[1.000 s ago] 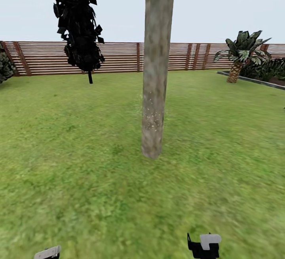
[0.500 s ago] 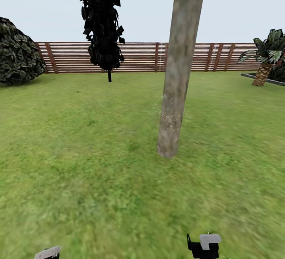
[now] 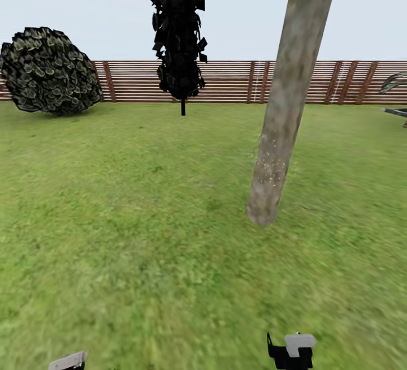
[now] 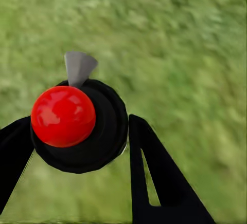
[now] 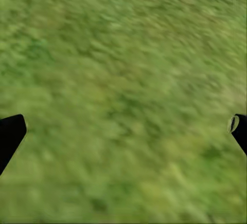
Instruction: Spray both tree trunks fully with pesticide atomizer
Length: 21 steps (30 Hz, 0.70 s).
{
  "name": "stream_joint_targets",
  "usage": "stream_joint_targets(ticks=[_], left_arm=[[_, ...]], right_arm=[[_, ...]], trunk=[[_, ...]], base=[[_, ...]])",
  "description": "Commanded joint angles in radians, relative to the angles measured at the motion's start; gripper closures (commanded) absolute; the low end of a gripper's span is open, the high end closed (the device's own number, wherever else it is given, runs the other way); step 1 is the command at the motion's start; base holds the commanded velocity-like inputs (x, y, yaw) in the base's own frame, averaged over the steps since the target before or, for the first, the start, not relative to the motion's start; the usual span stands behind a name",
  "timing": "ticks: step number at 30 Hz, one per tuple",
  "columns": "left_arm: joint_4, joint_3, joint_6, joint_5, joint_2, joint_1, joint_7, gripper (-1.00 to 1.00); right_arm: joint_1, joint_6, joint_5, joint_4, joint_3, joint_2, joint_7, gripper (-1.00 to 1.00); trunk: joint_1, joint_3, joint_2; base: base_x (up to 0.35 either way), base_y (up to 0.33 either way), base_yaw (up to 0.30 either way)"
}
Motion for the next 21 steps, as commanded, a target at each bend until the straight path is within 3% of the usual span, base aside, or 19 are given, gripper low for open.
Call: stream_joint_targets(ticks=[1, 21], left_arm=[[0.001, 0.008, -0.004, -0.009, 0.000, -0.001, -0.005, 1.00], [0.001, 0.008, -0.004, -0.009, 0.000, -0.001, -0.005, 1.00]], right_arm=[[0.000, -0.002, -0.007, 0.000, 0.009, 0.000, -0.003, -1.00], [0.001, -0.003, -0.007, 0.000, 0.009, 0.000, -0.003, -1.00]], trunk=[[0.000, -0.001, 0.000], [0.000, -0.006, 0.000]], base=[[-0.001, 0.000, 0.278], [0.000, 0.000, 0.278]])
